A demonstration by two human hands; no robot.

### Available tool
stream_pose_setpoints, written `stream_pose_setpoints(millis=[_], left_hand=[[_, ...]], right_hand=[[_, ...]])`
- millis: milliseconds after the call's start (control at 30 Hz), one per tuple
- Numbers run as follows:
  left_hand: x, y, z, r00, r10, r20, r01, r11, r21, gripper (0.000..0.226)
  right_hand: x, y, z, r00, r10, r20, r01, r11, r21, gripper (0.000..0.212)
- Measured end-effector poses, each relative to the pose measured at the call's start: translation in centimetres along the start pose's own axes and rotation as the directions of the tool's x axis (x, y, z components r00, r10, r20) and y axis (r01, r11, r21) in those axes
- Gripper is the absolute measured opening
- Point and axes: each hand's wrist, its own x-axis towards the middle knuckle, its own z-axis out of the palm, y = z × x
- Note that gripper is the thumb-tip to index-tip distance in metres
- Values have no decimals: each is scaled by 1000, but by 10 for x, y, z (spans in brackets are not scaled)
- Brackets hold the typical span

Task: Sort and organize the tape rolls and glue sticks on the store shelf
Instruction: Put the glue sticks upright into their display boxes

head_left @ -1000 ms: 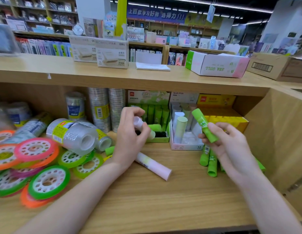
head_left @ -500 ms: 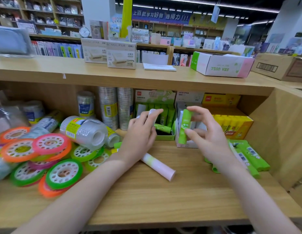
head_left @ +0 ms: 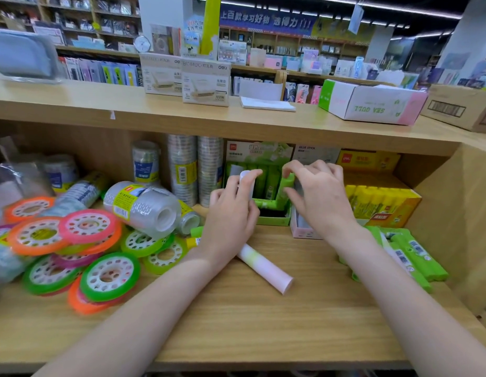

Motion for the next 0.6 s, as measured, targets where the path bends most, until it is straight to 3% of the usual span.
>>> stream_pose_setpoints(millis=[67, 133, 233, 467, 533, 600], left_hand=[[0, 0, 0, 1000, -1, 0, 1, 1000, -4, 46], [1, -1, 2, 1000, -1, -1, 1, 1000, -9, 46], [2, 0, 3, 1000, -3, -6, 3, 1000, -7, 46], [3, 1, 4, 1000, -3, -5, 3, 1000, -6, 48], [3, 2, 4, 1000, 1, 3, -1, 1000, 1, 48], [3, 3, 4, 1000, -3, -1, 3, 1000, 9, 48]], right_hand=[[0, 1, -1, 995, 59, 78, -67, 993, 98, 24], [-3, 5, -3, 997, 51, 62, -59, 989, 136, 23], [-4, 7, -9, 996, -5, -93, 6, 1000, 13, 26], [4, -2, -2, 988, -151, -34, 145, 980, -139, 28], [6, -4, 1, 988, -152, -8, 150, 981, -119, 29], [6, -4, 2, 998, -54, 40, 54, 998, 13, 24]])
